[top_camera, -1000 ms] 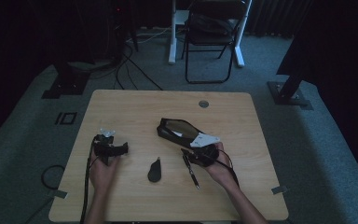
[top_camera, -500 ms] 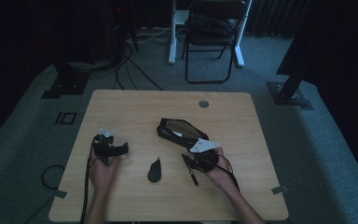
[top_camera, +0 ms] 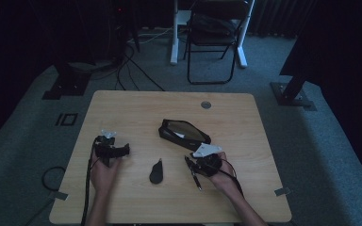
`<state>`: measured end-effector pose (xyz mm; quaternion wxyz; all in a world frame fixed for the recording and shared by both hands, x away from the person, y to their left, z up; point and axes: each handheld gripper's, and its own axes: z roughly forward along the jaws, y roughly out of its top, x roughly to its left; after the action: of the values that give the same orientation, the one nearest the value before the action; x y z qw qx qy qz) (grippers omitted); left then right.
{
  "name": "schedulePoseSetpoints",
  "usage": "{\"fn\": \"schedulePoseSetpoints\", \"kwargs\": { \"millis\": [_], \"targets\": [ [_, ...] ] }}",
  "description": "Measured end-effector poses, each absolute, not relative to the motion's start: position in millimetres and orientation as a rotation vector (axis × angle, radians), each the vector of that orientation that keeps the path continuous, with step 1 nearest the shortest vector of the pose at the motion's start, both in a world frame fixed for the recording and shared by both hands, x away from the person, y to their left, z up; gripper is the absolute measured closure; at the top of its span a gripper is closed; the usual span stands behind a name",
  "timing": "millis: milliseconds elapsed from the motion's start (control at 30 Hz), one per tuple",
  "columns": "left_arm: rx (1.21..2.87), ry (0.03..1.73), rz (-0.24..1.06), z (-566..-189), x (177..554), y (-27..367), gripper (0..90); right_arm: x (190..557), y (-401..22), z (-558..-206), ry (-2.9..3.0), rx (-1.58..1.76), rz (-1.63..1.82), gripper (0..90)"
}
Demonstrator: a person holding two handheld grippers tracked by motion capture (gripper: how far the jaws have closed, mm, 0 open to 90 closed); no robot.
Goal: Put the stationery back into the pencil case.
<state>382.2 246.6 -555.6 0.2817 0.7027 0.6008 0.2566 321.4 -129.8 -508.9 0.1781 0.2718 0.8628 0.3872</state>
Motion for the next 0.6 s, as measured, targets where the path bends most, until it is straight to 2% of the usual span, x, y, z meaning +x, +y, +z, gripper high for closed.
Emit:
{"fn": "schedulePoseSetpoints", "kwargs": {
  "millis": [600],
  "targets": [
    [1.883, 1.61, 0.687, -555.6, 382.2, 246.6, 7.2, 312.5, -131.7, -523.1, 2.48, 0.781, 1.07, 70.9]
  ]
}}
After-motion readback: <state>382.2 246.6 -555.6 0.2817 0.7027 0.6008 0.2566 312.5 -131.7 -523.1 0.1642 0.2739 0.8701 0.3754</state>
